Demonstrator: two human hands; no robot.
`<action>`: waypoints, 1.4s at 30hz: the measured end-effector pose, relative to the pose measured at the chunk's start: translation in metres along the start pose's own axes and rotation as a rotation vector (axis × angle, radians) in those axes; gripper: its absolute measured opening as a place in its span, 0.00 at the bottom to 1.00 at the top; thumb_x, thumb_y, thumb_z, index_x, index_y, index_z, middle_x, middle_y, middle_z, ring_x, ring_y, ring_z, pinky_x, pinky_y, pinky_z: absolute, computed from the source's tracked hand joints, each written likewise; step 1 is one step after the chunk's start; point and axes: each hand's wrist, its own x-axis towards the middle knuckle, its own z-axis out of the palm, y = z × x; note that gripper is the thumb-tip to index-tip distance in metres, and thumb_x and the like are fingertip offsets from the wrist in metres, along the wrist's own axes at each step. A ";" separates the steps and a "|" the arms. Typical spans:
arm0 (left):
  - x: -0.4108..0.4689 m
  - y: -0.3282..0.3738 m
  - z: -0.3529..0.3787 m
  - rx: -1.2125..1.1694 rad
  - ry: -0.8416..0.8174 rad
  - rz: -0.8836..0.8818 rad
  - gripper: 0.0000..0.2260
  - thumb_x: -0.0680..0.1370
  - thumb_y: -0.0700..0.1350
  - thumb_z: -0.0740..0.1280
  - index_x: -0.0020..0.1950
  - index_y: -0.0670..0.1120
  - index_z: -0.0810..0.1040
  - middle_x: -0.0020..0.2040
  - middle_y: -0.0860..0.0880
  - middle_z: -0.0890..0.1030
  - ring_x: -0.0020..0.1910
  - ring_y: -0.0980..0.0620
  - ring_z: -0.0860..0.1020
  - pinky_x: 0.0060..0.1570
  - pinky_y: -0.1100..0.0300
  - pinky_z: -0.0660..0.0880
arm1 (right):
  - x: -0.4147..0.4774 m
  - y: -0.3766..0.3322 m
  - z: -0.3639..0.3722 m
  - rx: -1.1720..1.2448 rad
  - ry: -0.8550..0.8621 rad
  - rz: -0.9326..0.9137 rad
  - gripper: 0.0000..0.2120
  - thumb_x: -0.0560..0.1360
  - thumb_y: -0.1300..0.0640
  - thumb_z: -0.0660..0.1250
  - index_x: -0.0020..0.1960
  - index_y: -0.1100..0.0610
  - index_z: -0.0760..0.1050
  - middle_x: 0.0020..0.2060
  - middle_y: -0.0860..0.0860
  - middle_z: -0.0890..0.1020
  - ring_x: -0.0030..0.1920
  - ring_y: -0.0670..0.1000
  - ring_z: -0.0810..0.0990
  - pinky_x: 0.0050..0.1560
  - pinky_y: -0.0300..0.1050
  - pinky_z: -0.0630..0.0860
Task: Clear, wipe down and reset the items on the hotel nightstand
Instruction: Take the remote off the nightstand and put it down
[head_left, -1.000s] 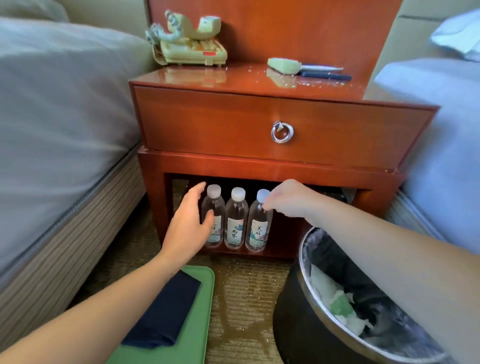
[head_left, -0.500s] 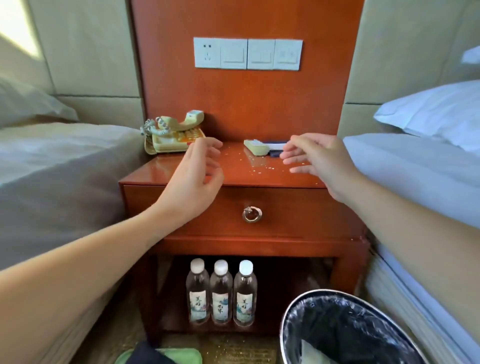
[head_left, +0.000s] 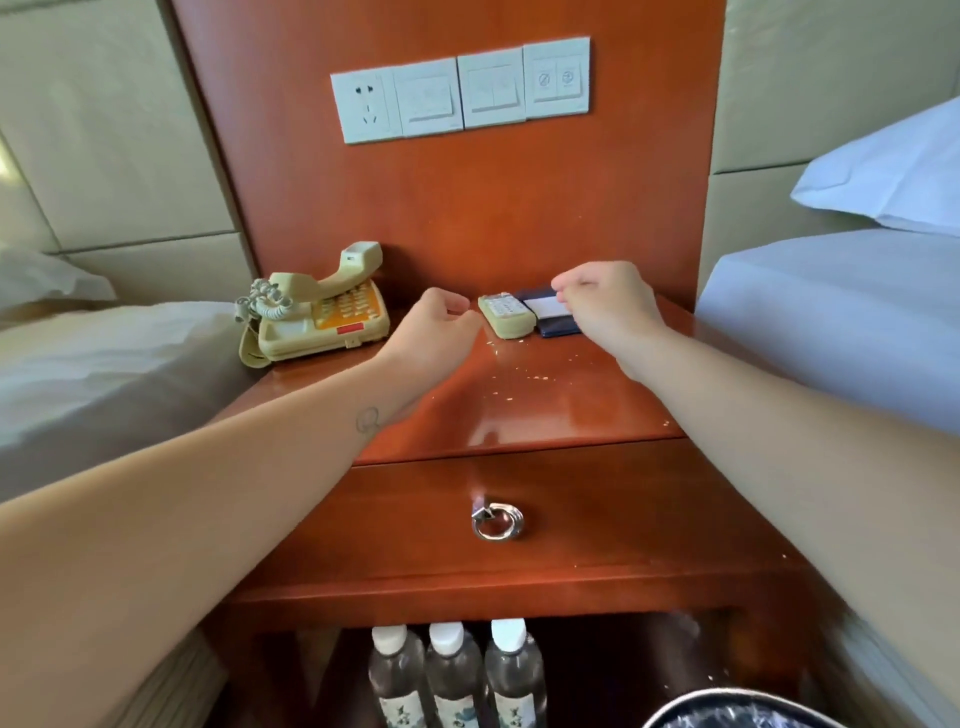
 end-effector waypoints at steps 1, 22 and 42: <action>0.007 0.002 0.004 0.006 -0.003 -0.009 0.08 0.79 0.46 0.62 0.57 0.49 0.74 0.48 0.50 0.79 0.54 0.49 0.80 0.60 0.50 0.77 | 0.006 0.001 0.003 -0.026 -0.027 -0.007 0.13 0.78 0.59 0.59 0.54 0.51 0.82 0.53 0.50 0.82 0.54 0.51 0.77 0.49 0.40 0.71; 0.047 0.017 0.044 -0.572 0.103 -0.174 0.08 0.79 0.37 0.65 0.58 0.44 0.72 0.53 0.42 0.79 0.51 0.47 0.80 0.55 0.52 0.79 | 0.028 0.004 0.030 0.276 -0.068 -0.003 0.04 0.73 0.54 0.69 0.45 0.49 0.83 0.44 0.47 0.86 0.48 0.52 0.84 0.56 0.51 0.79; -0.172 -0.023 -0.036 -0.972 0.030 0.087 0.22 0.77 0.36 0.66 0.71 0.43 0.70 0.58 0.45 0.83 0.56 0.50 0.82 0.53 0.58 0.78 | -0.169 -0.070 0.026 0.717 -0.172 0.095 0.11 0.79 0.57 0.65 0.61 0.56 0.76 0.50 0.52 0.85 0.48 0.48 0.85 0.47 0.46 0.82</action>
